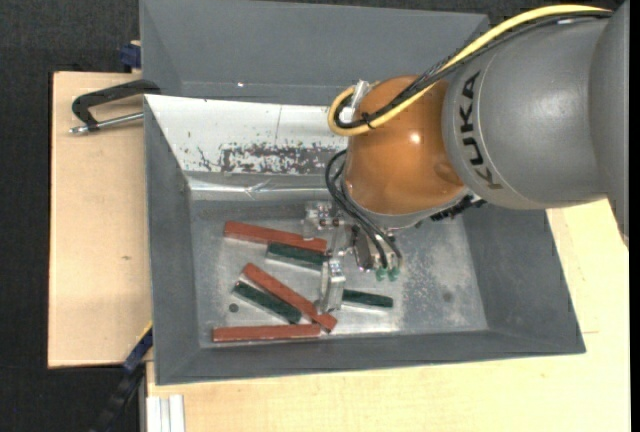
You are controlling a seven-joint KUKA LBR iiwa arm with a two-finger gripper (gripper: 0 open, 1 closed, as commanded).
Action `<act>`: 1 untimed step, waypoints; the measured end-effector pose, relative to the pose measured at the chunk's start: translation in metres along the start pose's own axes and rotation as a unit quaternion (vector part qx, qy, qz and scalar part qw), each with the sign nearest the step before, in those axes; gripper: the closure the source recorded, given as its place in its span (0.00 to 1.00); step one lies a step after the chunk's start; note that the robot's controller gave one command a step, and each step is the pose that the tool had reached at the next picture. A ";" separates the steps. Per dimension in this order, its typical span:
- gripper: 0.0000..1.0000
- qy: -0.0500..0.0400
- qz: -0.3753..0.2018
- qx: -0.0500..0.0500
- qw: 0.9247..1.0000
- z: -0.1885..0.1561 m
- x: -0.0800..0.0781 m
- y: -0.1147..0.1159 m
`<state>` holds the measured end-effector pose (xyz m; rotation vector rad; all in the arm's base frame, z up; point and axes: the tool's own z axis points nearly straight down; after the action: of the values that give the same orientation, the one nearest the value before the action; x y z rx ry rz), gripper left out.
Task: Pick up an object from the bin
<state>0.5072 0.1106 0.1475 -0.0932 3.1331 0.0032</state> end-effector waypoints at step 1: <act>1.00 -0.005 -0.028 -0.001 1.000 0.072 -0.017 0.002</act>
Offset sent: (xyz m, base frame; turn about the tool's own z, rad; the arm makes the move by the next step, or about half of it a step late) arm 0.0000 0.0000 0.0000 0.0000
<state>0.5251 0.1139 0.0757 -0.1809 3.1196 0.0075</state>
